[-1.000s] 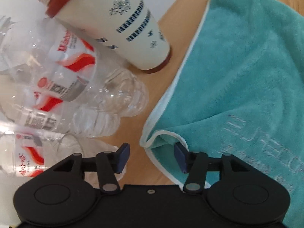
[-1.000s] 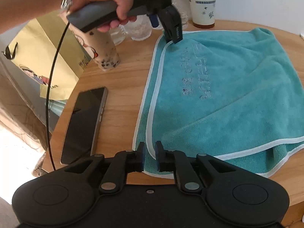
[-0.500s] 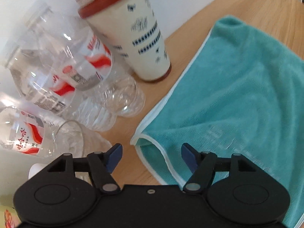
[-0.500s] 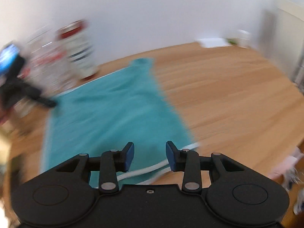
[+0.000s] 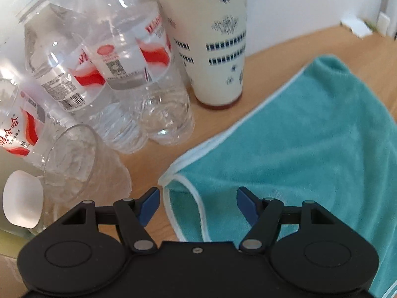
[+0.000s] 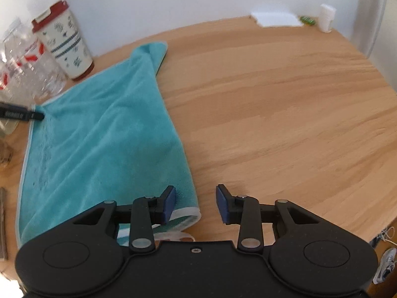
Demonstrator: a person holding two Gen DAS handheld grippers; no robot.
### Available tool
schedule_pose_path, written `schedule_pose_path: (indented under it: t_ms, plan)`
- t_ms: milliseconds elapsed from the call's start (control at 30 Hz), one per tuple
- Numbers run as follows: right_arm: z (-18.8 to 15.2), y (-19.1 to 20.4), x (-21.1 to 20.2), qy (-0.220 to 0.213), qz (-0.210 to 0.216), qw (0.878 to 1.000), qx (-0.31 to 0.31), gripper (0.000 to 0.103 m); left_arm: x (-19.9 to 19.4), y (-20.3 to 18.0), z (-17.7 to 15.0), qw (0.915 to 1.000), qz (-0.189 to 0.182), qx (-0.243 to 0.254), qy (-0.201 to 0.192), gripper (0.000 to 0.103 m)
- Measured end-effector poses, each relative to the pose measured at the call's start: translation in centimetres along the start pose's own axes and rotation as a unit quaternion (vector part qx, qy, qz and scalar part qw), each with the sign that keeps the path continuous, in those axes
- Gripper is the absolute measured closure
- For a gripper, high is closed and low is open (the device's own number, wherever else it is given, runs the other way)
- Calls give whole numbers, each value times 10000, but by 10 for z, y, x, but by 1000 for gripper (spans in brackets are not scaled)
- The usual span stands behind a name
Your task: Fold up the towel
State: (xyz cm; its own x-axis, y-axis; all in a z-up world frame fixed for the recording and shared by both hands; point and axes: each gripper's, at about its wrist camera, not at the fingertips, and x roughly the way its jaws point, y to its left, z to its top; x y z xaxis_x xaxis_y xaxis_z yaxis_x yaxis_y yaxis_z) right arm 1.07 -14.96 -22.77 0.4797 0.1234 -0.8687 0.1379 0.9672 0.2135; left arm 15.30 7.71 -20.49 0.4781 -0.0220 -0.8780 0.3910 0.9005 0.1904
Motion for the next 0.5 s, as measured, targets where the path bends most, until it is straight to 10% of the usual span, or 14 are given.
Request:
schedule_pose_path:
  t_ms: [267,500]
  plan:
    - [-2,-10,6,320,374,9988,-28,90,14,0,-4,9978,-158,-610,192,77]
    - [-14,-3,-8,440,258,9983,-284,97,22,-4,1,9972,-196,-688,210,92]
